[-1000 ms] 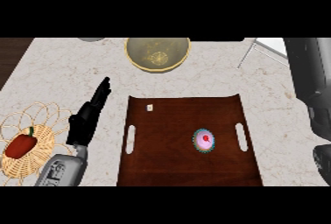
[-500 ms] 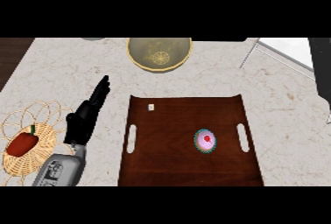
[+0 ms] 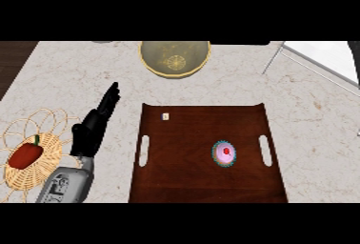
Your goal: Pick the can from the tray and place it in the tiered shelf
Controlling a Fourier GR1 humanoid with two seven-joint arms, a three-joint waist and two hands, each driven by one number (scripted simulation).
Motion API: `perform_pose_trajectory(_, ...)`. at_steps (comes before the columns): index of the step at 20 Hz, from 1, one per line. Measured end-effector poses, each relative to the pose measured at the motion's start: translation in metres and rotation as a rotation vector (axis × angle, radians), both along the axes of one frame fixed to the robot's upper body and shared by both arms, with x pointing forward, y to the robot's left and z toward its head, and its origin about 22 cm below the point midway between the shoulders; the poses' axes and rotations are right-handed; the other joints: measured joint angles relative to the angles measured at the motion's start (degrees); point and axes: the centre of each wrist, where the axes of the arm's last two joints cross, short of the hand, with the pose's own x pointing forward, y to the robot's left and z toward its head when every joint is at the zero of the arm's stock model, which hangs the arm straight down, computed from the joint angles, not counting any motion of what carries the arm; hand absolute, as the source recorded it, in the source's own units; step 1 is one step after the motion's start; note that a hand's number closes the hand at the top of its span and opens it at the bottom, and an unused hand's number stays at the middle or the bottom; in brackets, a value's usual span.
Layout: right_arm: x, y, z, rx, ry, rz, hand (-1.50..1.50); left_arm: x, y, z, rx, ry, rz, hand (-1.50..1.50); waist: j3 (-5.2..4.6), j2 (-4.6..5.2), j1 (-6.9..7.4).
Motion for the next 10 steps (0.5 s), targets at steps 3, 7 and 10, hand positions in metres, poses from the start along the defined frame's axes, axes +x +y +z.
perform_pose_trajectory(3,-0.003,-0.013,-0.004,0.043,-0.108,0.038,1.50,-0.002,-0.004,-0.002,0.003,0.001,-0.010,0.00,0.09,0.11,0.19)
perform_pose_trajectory(7,-0.006,-0.030,-0.010,0.086,-0.213,0.086,1.50,-0.003,-0.007,0.000,0.006,-0.006,-0.011,0.00,0.07,0.11,0.27)
perform_pose_trajectory(10,-0.006,-0.041,-0.012,0.101,-0.249,0.103,1.50,-0.002,-0.006,0.001,0.008,-0.005,-0.009,0.00,0.06,0.11,0.26)
